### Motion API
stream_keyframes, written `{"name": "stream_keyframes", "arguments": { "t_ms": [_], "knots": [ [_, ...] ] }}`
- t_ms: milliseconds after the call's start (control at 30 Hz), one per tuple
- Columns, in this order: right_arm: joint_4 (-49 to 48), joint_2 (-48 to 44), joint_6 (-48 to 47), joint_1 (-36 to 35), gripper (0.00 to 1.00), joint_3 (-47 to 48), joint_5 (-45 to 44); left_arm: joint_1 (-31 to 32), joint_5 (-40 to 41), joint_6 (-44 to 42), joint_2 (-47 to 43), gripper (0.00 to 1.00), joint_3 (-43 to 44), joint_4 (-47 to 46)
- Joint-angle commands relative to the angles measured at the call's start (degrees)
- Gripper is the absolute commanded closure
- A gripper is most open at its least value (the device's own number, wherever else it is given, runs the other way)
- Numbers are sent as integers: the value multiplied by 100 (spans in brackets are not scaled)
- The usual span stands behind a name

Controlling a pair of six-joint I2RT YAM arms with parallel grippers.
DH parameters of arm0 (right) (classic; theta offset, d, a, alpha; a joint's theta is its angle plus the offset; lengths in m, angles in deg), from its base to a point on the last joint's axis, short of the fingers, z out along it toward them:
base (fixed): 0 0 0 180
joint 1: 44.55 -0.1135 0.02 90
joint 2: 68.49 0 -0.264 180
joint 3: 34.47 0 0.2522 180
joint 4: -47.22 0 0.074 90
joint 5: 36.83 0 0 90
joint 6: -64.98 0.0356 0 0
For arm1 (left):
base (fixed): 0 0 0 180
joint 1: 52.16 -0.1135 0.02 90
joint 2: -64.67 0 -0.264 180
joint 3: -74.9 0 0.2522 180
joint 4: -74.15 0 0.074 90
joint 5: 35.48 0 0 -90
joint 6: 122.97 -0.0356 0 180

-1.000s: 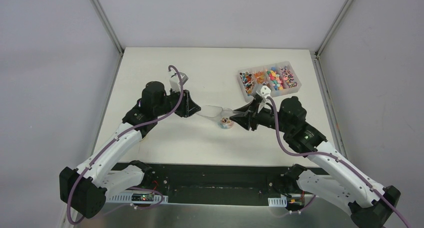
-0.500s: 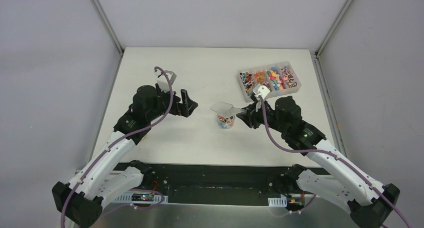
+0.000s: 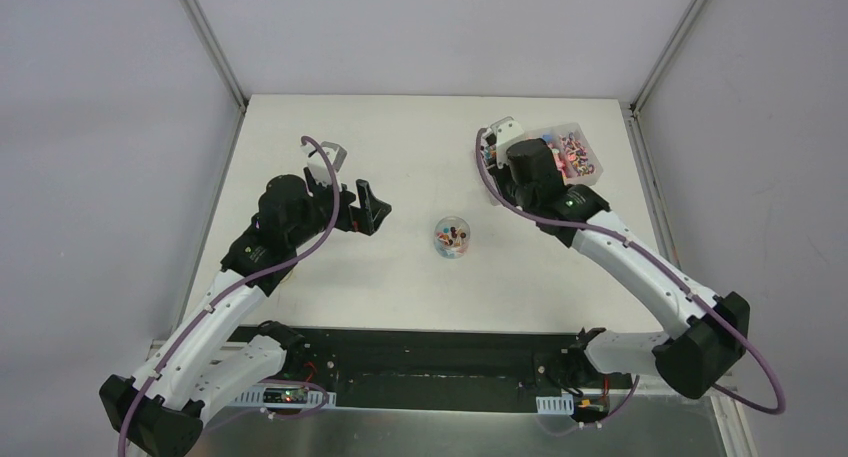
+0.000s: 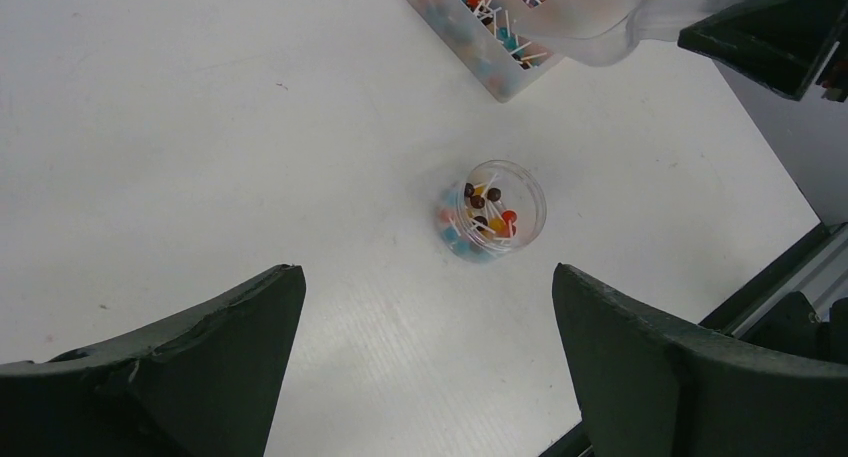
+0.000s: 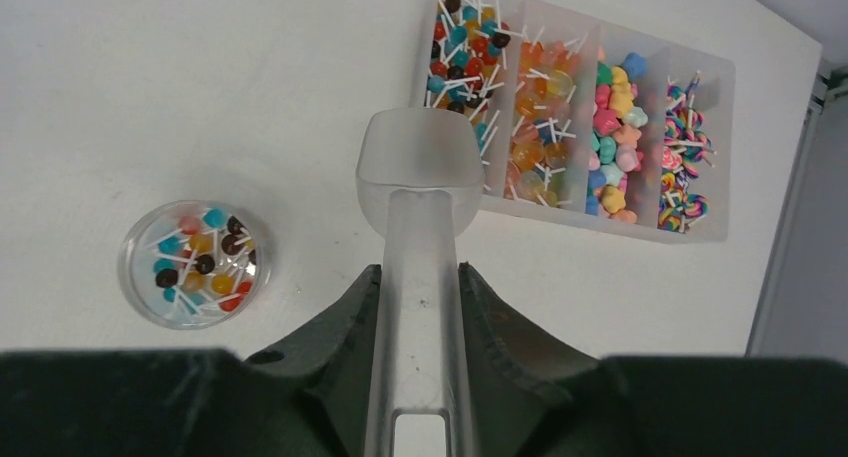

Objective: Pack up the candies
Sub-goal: Scoop the fake candies from the storage box.

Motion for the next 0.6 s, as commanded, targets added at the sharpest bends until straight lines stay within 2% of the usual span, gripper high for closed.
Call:
{"name": "stream_keyframes", "arguments": {
  "t_ms": [0,567],
  "knots": [
    [207,319,-14,109,100,509,-751,68,-162,-56,-43,1,-31,-71],
    [238,1448,-240,919,100,913,-247,68,67,-117,-135,1,-31,-33]
  ]
}}
